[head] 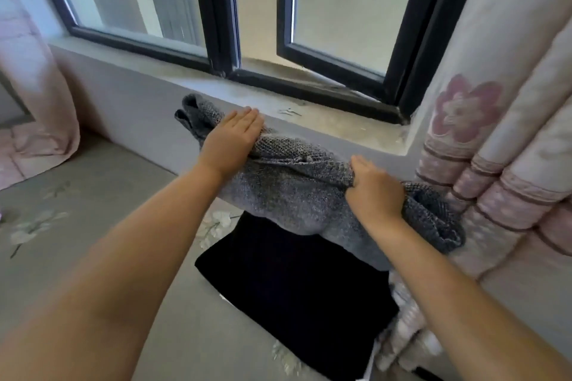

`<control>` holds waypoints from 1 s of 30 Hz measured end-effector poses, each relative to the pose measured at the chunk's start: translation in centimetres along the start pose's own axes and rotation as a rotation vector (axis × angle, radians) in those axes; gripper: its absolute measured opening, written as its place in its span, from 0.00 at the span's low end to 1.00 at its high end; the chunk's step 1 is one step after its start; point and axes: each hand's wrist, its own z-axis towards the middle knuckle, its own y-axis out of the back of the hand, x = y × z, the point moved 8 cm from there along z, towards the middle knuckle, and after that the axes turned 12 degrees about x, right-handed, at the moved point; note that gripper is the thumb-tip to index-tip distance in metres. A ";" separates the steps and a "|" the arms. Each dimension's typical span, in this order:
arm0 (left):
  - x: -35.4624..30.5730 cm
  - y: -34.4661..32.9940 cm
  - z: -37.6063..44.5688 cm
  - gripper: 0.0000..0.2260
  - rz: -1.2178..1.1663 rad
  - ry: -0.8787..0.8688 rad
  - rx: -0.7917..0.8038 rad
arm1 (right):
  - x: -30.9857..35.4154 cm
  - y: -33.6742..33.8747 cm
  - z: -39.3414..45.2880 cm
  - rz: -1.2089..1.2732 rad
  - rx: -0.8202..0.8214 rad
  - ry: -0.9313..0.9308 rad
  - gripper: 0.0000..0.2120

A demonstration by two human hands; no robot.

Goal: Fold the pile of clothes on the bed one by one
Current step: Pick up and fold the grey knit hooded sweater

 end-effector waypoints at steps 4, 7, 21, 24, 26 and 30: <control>0.4 -9.0 -0.8 0.21 -0.014 -0.122 -0.013 | 1.5 -8.1 -0.8 -0.088 -0.075 0.132 0.29; 0.1 -22.9 -4.8 0.25 -0.059 -0.101 0.600 | 2.0 -19.3 -3.6 -0.156 0.307 0.108 0.30; -3.4 -35.8 -14.5 0.36 -0.186 0.116 1.043 | -0.1 -35.9 -9.1 -0.364 0.752 0.009 0.42; -3.5 -33.6 -15.2 0.34 -0.187 0.130 1.042 | 0.6 -35.2 -9.7 -0.364 0.867 0.034 0.48; -3.4 -31.2 -15.8 0.30 -0.232 0.190 0.999 | 1.2 -33.9 -10.1 -0.355 0.926 0.087 0.46; -2.7 -25.4 -18.7 0.21 -0.353 0.454 0.845 | 5.0 -30.3 -9.5 -0.286 0.848 0.324 0.32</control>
